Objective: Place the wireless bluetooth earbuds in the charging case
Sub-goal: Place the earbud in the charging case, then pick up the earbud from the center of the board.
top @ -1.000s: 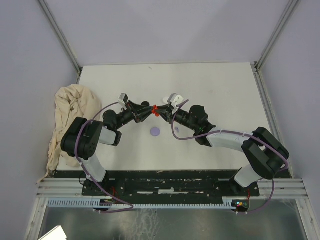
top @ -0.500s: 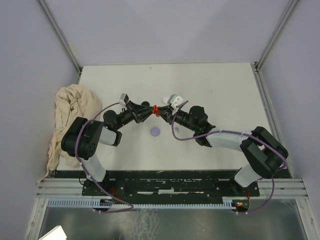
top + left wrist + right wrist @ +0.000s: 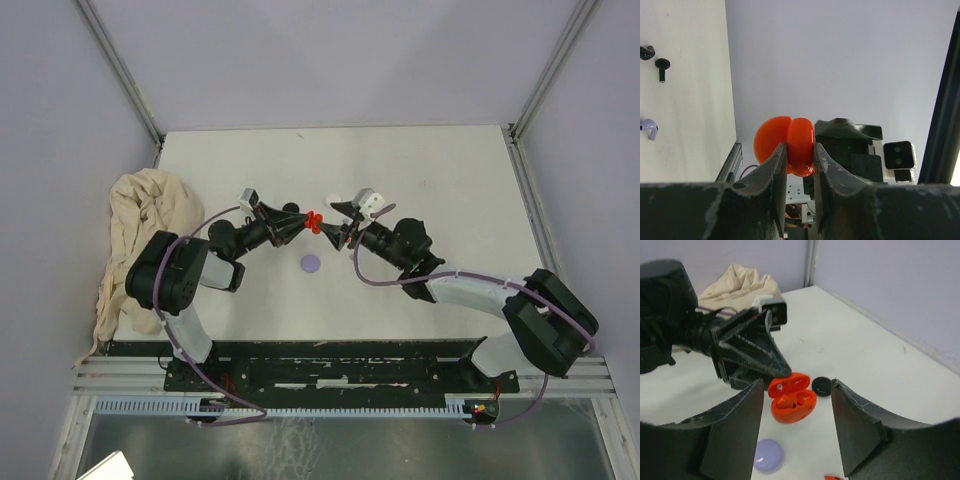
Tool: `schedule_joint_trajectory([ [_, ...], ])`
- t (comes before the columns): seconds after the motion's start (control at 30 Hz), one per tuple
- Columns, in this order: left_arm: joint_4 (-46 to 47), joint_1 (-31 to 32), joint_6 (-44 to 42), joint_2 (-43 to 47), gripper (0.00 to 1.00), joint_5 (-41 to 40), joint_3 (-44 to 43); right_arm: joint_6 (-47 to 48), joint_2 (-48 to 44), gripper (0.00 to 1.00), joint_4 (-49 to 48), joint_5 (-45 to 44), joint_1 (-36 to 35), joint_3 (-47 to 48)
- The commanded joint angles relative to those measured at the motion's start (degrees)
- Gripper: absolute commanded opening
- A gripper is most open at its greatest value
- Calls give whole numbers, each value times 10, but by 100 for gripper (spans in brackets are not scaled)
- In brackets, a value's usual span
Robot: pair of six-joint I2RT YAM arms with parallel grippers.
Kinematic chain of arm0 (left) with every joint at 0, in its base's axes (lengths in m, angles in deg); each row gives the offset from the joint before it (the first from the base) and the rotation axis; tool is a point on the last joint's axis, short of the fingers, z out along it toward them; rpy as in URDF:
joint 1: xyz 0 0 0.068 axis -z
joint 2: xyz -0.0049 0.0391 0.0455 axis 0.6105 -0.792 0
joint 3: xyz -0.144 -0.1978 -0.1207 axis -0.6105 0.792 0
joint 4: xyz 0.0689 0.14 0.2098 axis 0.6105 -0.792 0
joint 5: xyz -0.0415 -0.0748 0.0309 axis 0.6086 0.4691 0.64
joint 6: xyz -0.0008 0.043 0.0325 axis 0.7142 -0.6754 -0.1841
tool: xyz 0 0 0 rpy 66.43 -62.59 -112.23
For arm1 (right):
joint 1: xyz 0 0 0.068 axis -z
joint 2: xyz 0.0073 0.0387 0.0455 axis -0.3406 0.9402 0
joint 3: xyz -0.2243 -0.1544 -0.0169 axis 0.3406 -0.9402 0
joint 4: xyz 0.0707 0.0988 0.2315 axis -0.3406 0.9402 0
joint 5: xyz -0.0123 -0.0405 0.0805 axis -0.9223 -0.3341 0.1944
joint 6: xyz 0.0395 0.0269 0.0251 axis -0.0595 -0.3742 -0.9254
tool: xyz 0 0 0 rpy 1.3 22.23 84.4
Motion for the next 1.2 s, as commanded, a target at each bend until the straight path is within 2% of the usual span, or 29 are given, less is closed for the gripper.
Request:
schedule_joint_trajectory([
  [0.0, 50, 1, 4, -13, 3, 10, -15, -14, -75, 65, -4, -82, 6, 8],
  [0.1, 55, 0, 1, -21, 3, 13, -15, -12, -103, 67, 138, -174, 8, 46],
  [0.23, 61, -11, -4, -30, 3, 27, -14, -57, -76, 66, 432, -315, 22, 172],
  [0.3, 64, -22, -9, -34, 3, 39, -12, -72, -33, 66, 538, -307, 40, 228],
  [0.43, 67, -38, -15, -36, 3, 57, -4, -80, 63, 64, 647, -260, 49, 310],
  [0.53, 71, -42, -17, -33, 3, 65, 1, -85, 138, 62, 681, -230, 50, 355],
  [0.67, 75, -44, -16, -25, 3, 72, 9, -103, 195, 60, 705, -209, 50, 394],
  [0.93, 76, -54, -17, -19, 3, 82, 17, -172, 240, 59, 729, -180, 50, 425],
  [1.17, 92, -68, -24, -24, 3, 87, 25, -180, 264, 59, 696, -142, 48, 419],
])
